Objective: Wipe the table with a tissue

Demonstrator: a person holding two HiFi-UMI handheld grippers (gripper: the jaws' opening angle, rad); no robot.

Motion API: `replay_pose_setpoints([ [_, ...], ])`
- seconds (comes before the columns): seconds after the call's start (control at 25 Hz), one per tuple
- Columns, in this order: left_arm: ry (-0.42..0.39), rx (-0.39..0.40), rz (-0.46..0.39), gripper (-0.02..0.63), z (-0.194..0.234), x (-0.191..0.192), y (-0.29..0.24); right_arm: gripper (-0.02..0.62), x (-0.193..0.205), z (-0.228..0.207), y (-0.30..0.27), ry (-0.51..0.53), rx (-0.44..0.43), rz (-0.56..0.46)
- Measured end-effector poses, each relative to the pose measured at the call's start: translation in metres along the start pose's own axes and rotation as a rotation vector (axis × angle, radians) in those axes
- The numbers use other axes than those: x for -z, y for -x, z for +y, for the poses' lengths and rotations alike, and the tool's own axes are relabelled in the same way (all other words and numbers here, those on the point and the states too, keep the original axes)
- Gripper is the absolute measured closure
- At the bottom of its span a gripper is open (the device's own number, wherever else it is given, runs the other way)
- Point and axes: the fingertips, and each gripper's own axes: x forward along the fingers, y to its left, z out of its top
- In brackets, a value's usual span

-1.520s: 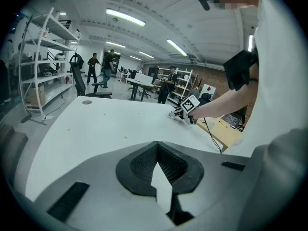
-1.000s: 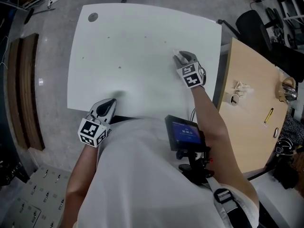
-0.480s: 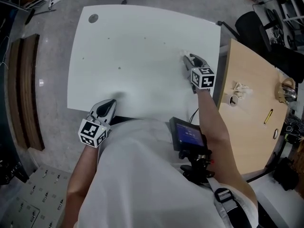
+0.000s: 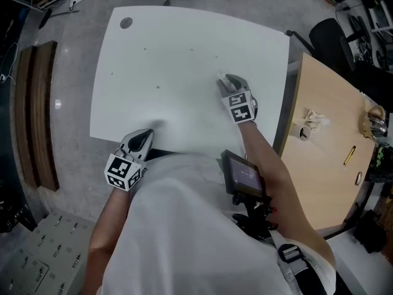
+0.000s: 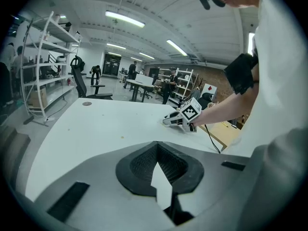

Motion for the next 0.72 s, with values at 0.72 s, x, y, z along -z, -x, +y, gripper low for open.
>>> replay_pose_setpoints([
  [0.72,-0.016,-0.004,-0.009,0.603,-0.005,-0.006,-0.004,0.477,-0.007,0.027,0.020,-0.063,-0.185,-0.076],
])
